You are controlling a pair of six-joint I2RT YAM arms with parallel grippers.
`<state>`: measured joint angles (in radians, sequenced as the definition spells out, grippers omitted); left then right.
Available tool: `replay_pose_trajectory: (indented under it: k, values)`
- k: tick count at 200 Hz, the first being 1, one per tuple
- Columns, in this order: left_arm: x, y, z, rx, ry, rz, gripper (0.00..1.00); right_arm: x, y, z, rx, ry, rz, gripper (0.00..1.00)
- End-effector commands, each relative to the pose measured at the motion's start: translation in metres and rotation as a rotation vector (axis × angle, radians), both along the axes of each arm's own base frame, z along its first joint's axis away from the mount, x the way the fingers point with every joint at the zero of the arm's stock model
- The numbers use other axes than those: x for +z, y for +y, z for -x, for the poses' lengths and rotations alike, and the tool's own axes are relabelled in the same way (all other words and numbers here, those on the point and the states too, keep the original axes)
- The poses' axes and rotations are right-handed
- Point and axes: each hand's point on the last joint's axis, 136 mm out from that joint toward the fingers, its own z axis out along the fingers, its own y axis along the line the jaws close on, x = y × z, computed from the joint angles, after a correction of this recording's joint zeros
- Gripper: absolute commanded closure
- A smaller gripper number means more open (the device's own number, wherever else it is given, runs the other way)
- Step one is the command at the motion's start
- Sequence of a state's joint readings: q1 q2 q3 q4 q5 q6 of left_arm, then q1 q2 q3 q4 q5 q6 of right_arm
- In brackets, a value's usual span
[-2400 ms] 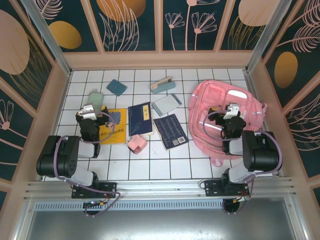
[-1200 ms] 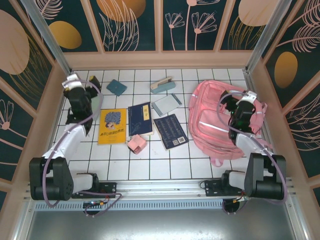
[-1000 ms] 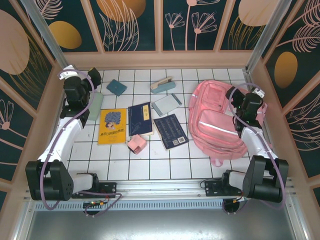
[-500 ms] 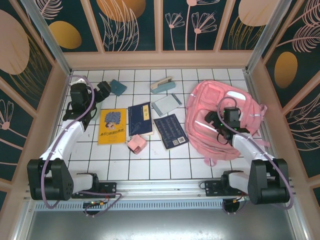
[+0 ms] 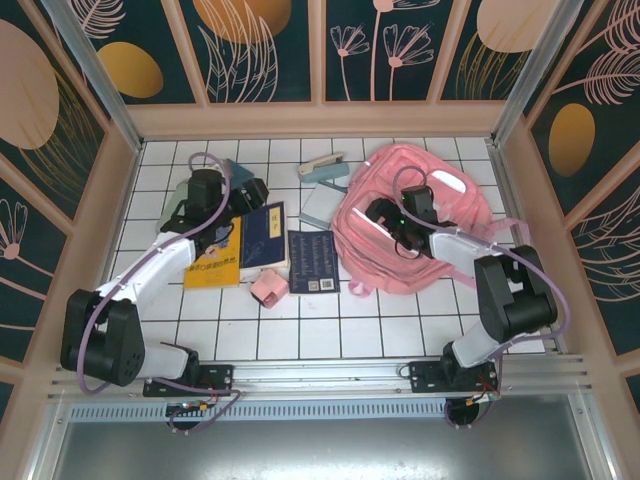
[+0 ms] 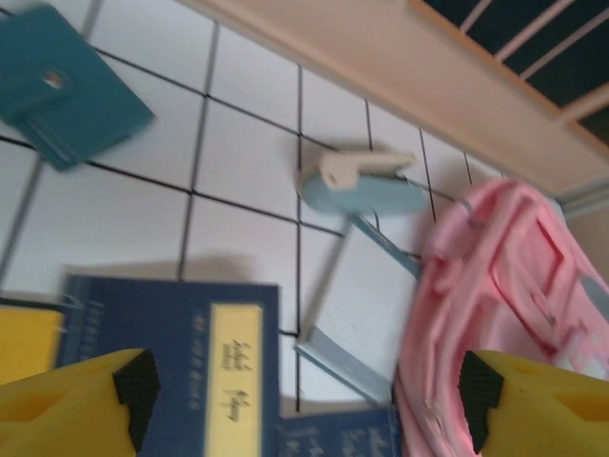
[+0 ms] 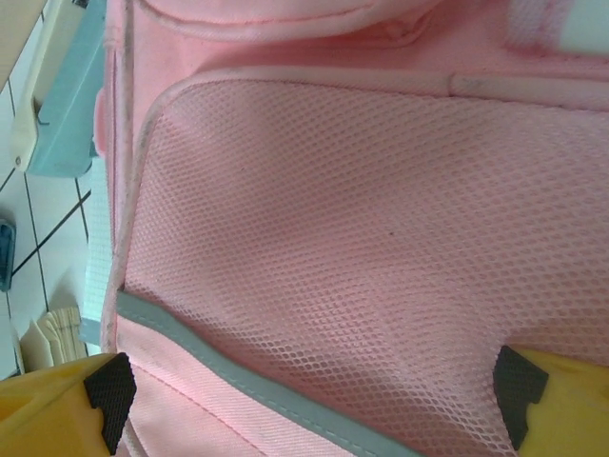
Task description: Pack the student bag
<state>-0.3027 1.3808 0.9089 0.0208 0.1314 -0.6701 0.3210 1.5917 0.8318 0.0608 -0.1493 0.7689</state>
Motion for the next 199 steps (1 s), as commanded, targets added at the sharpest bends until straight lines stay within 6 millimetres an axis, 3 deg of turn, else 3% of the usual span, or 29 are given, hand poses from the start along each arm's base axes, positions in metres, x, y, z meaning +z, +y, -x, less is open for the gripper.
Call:
replay_pose_trajectory:
  k: [1,22,26,48,73,84,101,125,142,167,199]
  values:
    - [-0.003,-0.033,0.003,-0.054,0.036,0.04,0.18,0.008,0.037,-0.009,0.095,0.01,-0.095,0.01]
    - [-0.028,-0.064,0.013,-0.109,0.124,0.042,0.21,0.024,0.043,-0.022,0.109,-0.018,-0.079,0.01]
    - [-0.021,-0.072,0.01,-0.119,0.117,0.053,0.21,0.028,0.042,-0.024,0.107,-0.026,-0.067,0.01]
    - [-0.044,-0.105,0.02,-0.172,0.207,0.066,0.23,0.047,0.024,-0.028,0.085,-0.065,0.032,0.01]
    - [-0.071,-0.143,0.03,-0.237,0.283,0.07,0.23,0.057,-0.015,-0.022,0.02,-0.076,0.138,0.01]
    - [-0.09,-0.157,0.033,-0.266,0.335,0.065,0.22,0.058,-0.04,-0.017,-0.025,-0.07,0.176,0.01]
    - [-0.104,-0.171,0.032,-0.285,0.376,0.055,0.23,0.058,-0.084,-0.008,-0.103,-0.054,0.205,0.01]
    - [-0.112,-0.184,0.032,-0.307,0.399,0.045,0.23,0.056,-0.148,0.006,-0.225,-0.031,0.252,0.02]
    - [-0.123,-0.192,0.032,-0.314,0.428,0.027,0.23,0.045,-0.18,0.013,-0.287,-0.005,0.261,0.02]
    - [-0.137,-0.203,0.034,-0.33,0.46,0.014,0.28,0.024,-0.197,0.016,-0.327,0.053,0.236,0.06]
    - [-0.142,-0.203,0.026,-0.316,0.451,-0.033,0.58,-0.005,-0.195,0.025,-0.337,0.125,0.205,0.16]
